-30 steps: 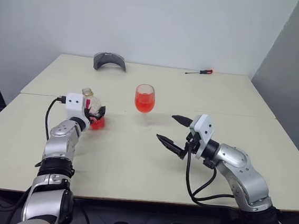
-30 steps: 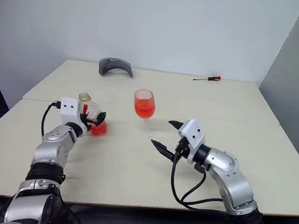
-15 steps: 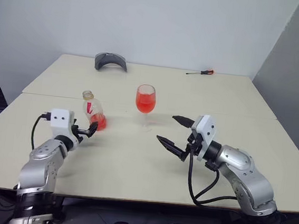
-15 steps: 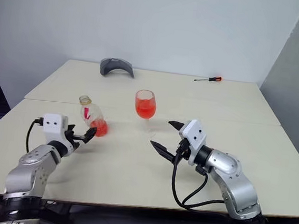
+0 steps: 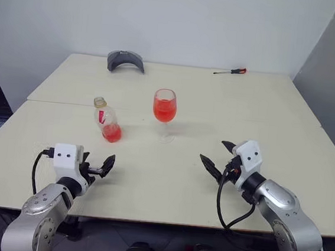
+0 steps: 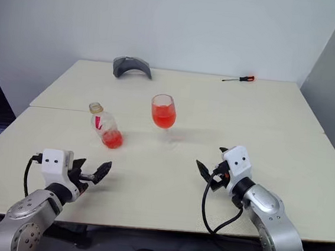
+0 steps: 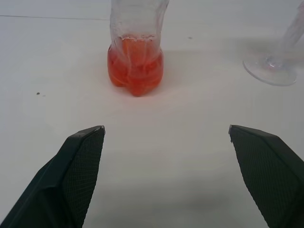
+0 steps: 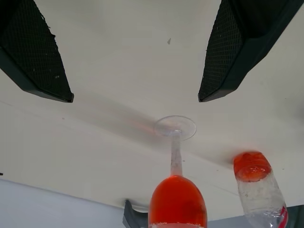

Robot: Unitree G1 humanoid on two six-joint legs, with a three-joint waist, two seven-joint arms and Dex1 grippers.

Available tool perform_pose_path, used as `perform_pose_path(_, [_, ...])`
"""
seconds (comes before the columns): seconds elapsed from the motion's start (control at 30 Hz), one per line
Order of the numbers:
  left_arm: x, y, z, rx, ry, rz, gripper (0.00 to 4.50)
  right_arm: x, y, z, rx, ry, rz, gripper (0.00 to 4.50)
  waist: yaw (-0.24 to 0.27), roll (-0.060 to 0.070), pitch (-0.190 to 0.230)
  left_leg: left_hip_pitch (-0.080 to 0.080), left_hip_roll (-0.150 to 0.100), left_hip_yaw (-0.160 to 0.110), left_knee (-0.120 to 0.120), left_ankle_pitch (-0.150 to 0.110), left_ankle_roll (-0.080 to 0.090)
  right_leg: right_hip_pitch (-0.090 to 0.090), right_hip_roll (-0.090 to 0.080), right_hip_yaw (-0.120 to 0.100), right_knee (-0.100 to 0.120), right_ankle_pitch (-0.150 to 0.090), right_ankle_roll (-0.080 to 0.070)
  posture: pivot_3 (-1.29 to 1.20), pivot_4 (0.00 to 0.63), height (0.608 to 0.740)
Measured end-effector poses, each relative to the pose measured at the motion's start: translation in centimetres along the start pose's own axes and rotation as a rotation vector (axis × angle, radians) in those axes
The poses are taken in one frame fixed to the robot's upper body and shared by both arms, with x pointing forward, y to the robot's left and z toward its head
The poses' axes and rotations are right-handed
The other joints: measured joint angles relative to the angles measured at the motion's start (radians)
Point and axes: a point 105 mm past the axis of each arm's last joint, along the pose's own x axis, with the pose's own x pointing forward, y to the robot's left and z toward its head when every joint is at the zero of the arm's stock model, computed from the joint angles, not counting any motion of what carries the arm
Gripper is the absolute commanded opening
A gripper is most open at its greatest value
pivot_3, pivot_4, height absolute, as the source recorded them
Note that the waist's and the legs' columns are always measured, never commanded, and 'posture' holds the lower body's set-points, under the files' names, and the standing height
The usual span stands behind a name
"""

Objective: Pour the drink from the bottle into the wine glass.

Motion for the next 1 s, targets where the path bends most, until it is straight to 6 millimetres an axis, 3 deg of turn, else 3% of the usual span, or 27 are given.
perform_pose_path(0.73, [0.0, 0.0, 0.0, -0.001, -0.001, -0.001, 4.49, 0.0, 0.0, 0.0, 0.001, 0.001, 0.000, 4.50, -0.004, -0.003, 0.032, -0.001, 0.000, -0.001, -0.001, -0.001, -0.001, 0.000, 0.000, -0.001, -0.002, -0.001, 0.001, 0.00, 0.000, 0.740])
perform_pose_path(0.8, [0.2, -0.1, -1.3, -0.025, 0.039, 0.000, 4.49, 0.0, 0.0, -1.1, 0.022, 0.034, -0.005, 4.50, 0.011, 0.018, -0.012, -0.004, -0.001, 0.000, 0.001, 0.000, -0.010, -0.004, 0.000, 0.001, -0.003, -0.001, 0.001, 0.00, 0.000, 0.740])
perform_pose_path(0.87, [0.3, -0.2, -1.1, -0.014, 0.027, 0.004, 4.49, -0.1, -0.1, -1.3, 0.027, 0.035, -0.023, 4.50, 0.014, 0.037, -0.030, -0.002, -0.001, 0.000, 0.000, -0.003, -0.007, 0.000, -0.001, 0.002, -0.008, -0.002, 0.003, 0.00, 0.000, 0.740])
perform_pose_path(1.0, [0.2, -0.2, -1.5, 0.002, 0.016, 0.028, 4.49, -0.4, -0.4, -2.1, 0.030, 0.042, -0.066, 4.50, 0.015, 0.043, -0.041, 0.001, 0.000, -0.001, -0.005, -0.004, -0.005, 0.001, 0.000, 0.001, -0.007, -0.002, 0.003, 0.00, 0.000, 0.740])
